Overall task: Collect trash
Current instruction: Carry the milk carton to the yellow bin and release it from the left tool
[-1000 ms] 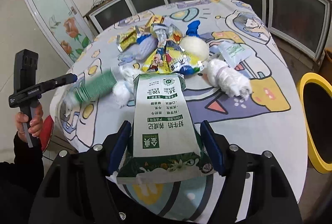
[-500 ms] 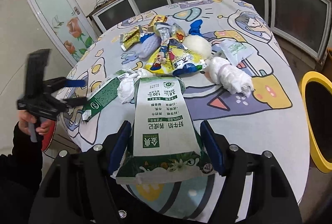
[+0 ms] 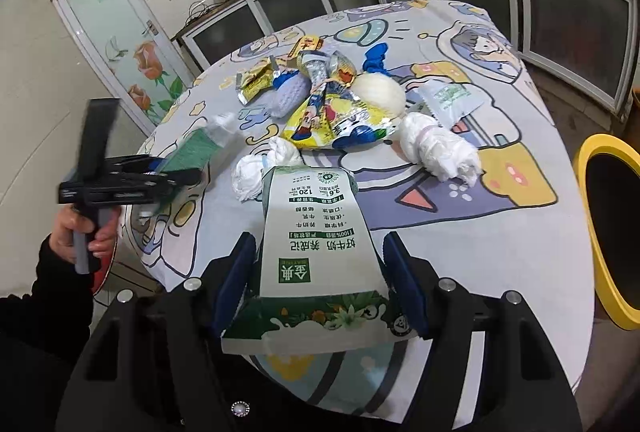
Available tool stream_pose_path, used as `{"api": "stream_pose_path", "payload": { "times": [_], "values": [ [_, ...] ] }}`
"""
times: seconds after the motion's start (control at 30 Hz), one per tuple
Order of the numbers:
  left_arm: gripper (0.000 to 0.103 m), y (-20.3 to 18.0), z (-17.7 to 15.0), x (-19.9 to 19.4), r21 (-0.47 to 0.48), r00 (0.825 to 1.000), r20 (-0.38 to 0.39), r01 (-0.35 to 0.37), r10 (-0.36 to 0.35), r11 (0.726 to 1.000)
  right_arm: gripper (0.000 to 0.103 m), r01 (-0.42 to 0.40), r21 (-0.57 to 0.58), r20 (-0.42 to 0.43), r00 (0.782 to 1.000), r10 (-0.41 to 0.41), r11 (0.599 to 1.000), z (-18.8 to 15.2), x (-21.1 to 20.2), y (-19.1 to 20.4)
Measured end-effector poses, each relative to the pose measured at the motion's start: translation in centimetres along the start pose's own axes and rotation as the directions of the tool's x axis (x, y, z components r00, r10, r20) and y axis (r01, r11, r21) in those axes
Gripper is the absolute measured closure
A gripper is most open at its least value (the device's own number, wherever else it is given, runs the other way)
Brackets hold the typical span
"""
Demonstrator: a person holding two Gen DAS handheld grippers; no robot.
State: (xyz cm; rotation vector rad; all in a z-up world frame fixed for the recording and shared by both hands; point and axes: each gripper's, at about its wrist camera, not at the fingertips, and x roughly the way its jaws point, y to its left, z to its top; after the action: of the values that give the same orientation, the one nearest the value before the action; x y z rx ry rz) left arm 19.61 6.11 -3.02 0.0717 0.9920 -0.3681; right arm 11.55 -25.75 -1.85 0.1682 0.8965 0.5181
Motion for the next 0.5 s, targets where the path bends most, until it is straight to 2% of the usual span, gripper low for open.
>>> {"api": "stream_pose_path", "payload": {
  "times": [0.13, 0.23, 0.33, 0.5],
  "values": [
    [0.045, -1.5, 0.7, -2.9, 0.04, 0.999, 0.054, 0.003, -0.005, 0.999, 0.041, 0.013, 0.008, 0.027, 1.0, -0.013, 1.0, -0.1, -1.5, -0.3],
    [0.045, -3.2, 1.6, -3.5, 0.064, 0.997, 0.065, 0.025, -0.029, 0.998, 0.041, 0.025, 0.011, 0.055, 0.998, -0.026, 1.0, -0.3, -2.7, -0.8],
    [0.045, -5.7, 2.8, -2.7, 0.105, 0.995, 0.071, 0.063, -0.07, 0.992, 0.041, 0.05, 0.04, 0.077, 0.996, -0.053, 0.998, -0.5, -4.0, -2.4],
    [0.045, -11.2, 5.2, 0.0, 0.182, 0.986, 0.033, 0.156, -0.165, 0.971, 0.041, 0.113, 0.125, 0.116, 0.985, -0.128, 0.986, -1.4, -6.8, -6.3]
  ]
}}
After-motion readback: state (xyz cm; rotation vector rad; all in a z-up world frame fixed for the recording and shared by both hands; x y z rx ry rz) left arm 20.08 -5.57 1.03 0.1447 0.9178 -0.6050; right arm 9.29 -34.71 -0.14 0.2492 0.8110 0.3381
